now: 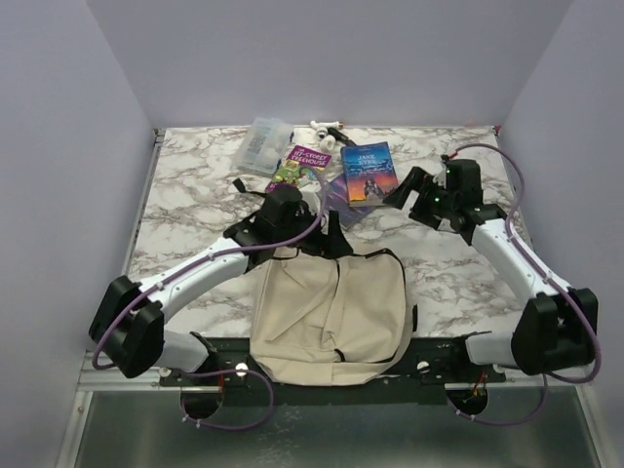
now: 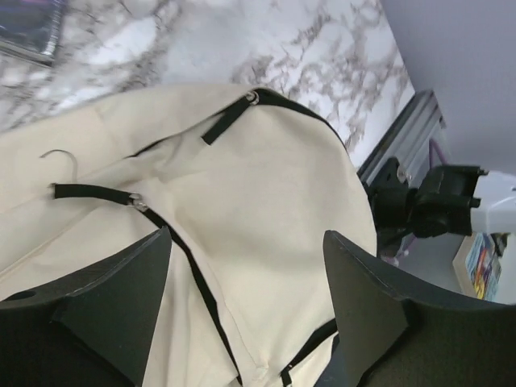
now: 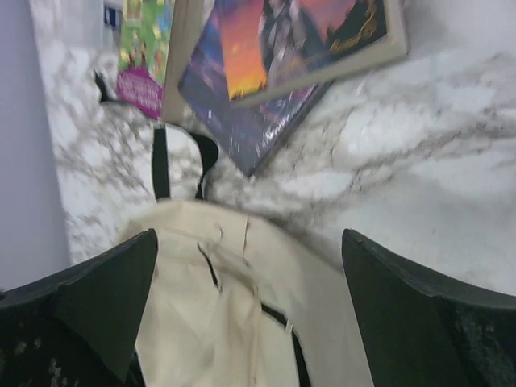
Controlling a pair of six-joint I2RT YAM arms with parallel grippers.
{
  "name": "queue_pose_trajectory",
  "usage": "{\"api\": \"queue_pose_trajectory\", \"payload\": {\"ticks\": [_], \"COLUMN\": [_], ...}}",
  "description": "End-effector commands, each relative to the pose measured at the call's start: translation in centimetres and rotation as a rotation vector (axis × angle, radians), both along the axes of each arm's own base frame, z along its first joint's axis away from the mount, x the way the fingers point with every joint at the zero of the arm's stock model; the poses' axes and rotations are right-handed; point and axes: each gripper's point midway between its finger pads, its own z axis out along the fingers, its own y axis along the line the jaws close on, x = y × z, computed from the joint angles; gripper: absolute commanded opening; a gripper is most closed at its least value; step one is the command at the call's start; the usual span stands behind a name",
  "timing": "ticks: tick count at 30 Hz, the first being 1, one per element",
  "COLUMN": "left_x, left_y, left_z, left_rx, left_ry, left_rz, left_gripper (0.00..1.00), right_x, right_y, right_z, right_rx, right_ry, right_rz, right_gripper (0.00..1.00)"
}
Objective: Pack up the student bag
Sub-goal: Unzip the student bag at the center of the board, then pick up the book from the center of the board.
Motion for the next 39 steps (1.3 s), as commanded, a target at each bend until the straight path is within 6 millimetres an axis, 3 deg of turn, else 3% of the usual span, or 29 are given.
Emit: {"api": "queue_pose_trajectory", "payload": {"ticks": [1,5,6,9,13,22,31,33,35,39], "left_x": [1.6,1.0,0.7,-0.1,-1.2,-2.4,-2.4,-2.4,-2.4,-2.2], "left_y": [3.1,4.1,4.1,4.5,4.9,5.5,5.2,5.1,5.2,5.7], "left_z": [3.5,5.7,6.1,6.7,6.9,8.2,7.8,7.8,7.8,7.9], "left_rx": [-0.082,-0.137,-0.148,-0.169,-0.191,-0.231,-0.225,-0.226,-0.225,-0.223], "left_ry": [-0.057,-0.088,-0.09,-0.097,-0.09,-0.118,-0.105,-0.104,-0.108,-0.13], "left_rz": [0.119,0.12,0.114,0.103,0.093,0.07,0.056,0.053,0.055,0.078], "left_gripper": [0.81,0.84,0.85,0.85,0.86,0.86,0.86,0.86,0.86,0.86], "right_x": [5.3,9.1,10.2,11.9,12.7,13.9,15.0,15.4,15.4,14.9], "right_y": [-1.3,-1.6,-2.7,-3.0,-2.5,-2.9,-2.6,-2.6,-2.4,-2.5], "right_z": [-1.0,-4.0,-4.9,-7.1,-9.8,-12.5,-11.0,-10.6,-9.6,-7.1], "right_rx": [0.35,0.363,0.378,0.466,0.571,0.663,0.684,0.675,0.687,0.653], "right_ry": [-0.029,0.016,0.027,0.028,0.066,0.072,0.046,0.04,0.034,0.02], "right_rz": [-0.03,-0.023,-0.051,-0.071,-0.099,-0.186,-0.151,-0.14,-0.125,-0.105], "right_gripper": [1.0,1.0,1.0,1.0,1.0,0.95,0.73,0.59,0.36,0.31]}}
